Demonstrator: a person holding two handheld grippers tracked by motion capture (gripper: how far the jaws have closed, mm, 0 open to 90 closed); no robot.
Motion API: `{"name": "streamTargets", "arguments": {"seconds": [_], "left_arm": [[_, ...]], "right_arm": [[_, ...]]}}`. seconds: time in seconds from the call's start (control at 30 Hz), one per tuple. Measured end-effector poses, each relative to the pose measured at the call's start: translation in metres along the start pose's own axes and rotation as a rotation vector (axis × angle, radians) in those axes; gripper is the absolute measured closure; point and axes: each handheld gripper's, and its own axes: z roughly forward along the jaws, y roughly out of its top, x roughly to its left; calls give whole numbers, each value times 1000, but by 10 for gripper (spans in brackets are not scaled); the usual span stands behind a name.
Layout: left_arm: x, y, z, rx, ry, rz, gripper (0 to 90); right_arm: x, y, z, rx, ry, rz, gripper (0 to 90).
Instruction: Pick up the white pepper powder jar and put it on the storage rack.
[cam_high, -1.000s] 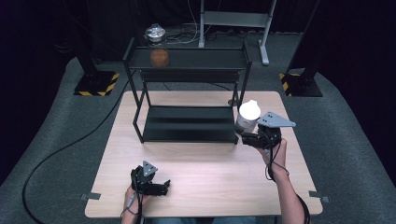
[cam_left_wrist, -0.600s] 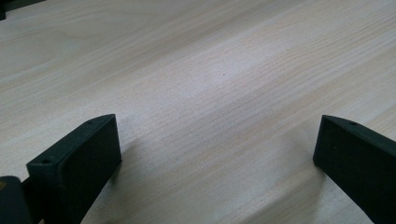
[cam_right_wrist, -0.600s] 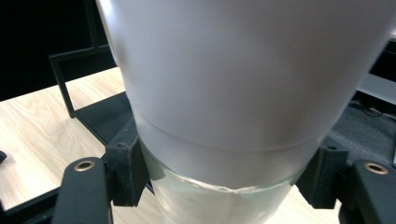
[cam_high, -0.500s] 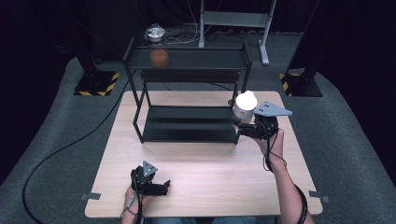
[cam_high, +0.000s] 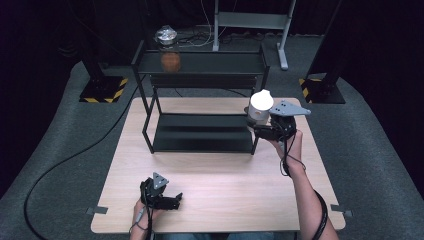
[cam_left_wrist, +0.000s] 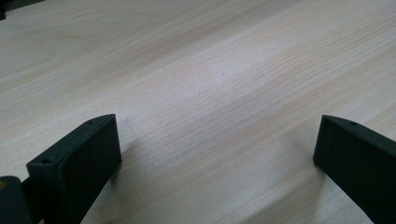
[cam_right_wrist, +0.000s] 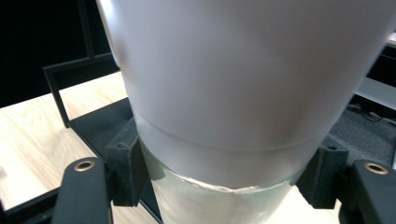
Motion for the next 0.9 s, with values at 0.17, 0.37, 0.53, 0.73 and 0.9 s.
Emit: {"name": "streamTargets", "arguments": {"seconds": [0.17,0.37,0.53,0.73,0.9], "left_arm": [[0,0,0,0,0,0,4],[0,0,0,0,0,1,3],[0,0,0,0,0,0,4],[0,0,0,0,0,0,4],[0,0,0,1,0,0,3]], "right_arm": [[-2,6,4,-1,2,-3,298],[-5,15,7,-1,6,-11,298],[-8,20,10,-2,6,-11,298],[-11,26,12,-8,5,-10,298],[-14,33,13,-14,4,-12,298]]}}
